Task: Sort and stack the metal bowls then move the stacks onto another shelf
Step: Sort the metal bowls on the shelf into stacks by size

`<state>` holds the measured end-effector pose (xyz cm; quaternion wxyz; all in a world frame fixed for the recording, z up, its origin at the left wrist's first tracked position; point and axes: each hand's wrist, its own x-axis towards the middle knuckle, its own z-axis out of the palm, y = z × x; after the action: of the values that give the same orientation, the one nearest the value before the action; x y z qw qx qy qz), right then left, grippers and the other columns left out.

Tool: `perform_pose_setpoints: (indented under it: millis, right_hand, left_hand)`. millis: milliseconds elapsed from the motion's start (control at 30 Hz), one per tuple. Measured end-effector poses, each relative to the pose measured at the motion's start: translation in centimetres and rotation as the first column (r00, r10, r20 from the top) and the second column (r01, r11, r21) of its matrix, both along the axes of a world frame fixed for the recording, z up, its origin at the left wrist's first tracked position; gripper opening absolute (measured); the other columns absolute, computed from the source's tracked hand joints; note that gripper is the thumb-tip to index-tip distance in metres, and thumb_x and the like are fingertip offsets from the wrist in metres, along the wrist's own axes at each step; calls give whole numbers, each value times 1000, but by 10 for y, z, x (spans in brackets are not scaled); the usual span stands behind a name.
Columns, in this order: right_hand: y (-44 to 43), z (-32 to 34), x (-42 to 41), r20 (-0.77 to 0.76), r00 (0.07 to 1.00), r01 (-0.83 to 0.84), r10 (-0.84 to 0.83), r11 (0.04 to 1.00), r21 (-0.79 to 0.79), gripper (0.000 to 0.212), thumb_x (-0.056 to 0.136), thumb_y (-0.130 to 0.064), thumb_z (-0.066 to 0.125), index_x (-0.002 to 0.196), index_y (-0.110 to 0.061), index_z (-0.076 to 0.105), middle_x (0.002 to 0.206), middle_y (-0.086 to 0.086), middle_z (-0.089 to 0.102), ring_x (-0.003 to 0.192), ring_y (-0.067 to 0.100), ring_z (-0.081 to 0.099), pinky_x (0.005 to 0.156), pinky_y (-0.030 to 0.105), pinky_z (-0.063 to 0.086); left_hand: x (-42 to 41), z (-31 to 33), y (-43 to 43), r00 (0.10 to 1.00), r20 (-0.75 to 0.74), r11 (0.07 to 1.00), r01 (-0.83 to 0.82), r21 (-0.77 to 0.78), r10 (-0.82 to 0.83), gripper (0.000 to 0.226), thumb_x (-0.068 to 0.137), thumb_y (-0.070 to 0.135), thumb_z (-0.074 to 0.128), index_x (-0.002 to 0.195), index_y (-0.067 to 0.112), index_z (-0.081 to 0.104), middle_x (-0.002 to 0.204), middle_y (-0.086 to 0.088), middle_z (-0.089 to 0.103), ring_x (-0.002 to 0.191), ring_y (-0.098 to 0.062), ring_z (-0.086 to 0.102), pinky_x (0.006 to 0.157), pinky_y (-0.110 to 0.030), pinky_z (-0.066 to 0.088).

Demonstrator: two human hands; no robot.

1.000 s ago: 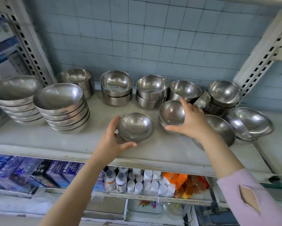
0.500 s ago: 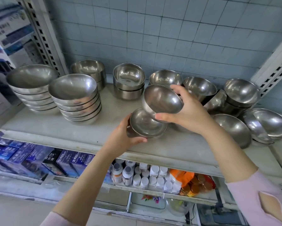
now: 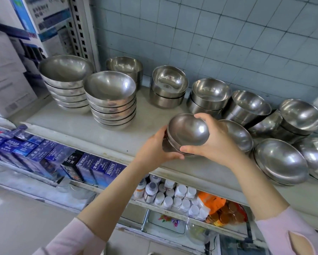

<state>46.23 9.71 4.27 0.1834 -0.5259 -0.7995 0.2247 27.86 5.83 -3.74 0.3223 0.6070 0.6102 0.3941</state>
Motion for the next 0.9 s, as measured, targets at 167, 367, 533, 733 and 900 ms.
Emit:
perform_pose_setpoints:
  millis: [167,367,533,733,900]
  right_hand:
    - [3,-3,3,6,1000,-3,2,1000,12,103,54,-50,93,142,-35,39,127,-22,35,124,3,26,102,26,28]
    - [3,-8,3,0,1000,-2,2,1000,17,103,54,-53,91,141,-35,39,131,-23,34,135,12,26,103,25,25]
    - [2,1,10,-13,998,-54,53,997,-58,109,59,-57,87,149,-42,27,155,-11,28,144,11,20,112,29,24]
    - [27,26,72,156,971,186,-180,982,-26,110,66,-62,80,155,-28,25,160,2,33,146,24,31,116,39,30]
    - [36,14,94,354,904,271,-240,962,-41,118,65,-68,78,156,-18,22,159,12,33,147,32,28,116,45,32]
  left_hand:
    - [0,-1,0,1000,-18,1000,1,15,-1,106,55,46,88,143,20,35,130,0,58,120,-16,53,97,-29,44]
    - [0,0,0,1000,-8,1000,5,7,-5,108,54,47,88,144,20,33,131,0,58,121,-15,53,97,-28,44]
    - [0,1,-1,1000,-12,1000,14,16,-13,108,52,51,85,143,20,35,129,3,59,117,-13,55,94,-24,43]
    - [0,5,-3,1000,-2,1000,13,2,-13,112,47,59,78,142,19,35,127,5,58,111,-6,52,93,-20,41]
    - [1,6,-3,1000,-7,1000,11,-1,-11,107,51,50,83,141,17,36,122,7,56,109,-5,50,89,-17,36]
